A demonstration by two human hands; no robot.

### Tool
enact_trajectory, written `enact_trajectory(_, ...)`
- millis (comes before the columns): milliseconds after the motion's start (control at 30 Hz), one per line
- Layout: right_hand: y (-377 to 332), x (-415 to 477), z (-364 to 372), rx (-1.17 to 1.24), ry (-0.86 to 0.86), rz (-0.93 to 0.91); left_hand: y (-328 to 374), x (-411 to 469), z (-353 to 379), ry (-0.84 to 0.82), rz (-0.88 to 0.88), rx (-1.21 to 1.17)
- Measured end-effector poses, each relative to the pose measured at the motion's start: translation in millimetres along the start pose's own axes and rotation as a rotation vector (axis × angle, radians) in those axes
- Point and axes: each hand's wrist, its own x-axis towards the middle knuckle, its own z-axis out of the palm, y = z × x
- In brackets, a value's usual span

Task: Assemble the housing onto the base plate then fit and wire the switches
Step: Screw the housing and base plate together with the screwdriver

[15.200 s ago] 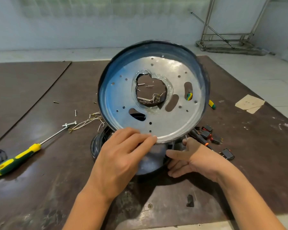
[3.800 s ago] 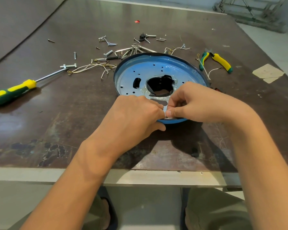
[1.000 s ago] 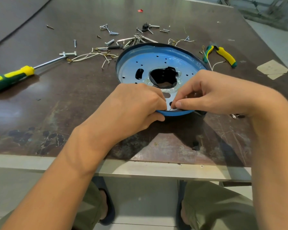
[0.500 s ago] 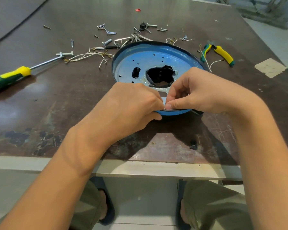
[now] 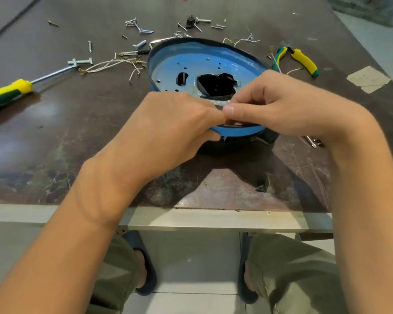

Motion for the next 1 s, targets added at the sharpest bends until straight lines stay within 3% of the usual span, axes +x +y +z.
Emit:
enact_trajectory(133,-1,-9,-7,0.025,-0.093,0.004,-3,-1,7,-0.026,-0.029,0.051)
enact_trajectory(300,2,-8,-5,-0.145,0.031,-0.012,-5,-2,7,0.029,-0.044,0.021)
enact_trajectory(467,1,-9,-3,-0.158,0.127,-0.062,-8,-3,3,0.050,-0.064,-0.007)
enact_trajectory(1000,1,-16,3,-0.233,0.130,-0.055,-7,-3,9,0.020,-0.004,-0.035)
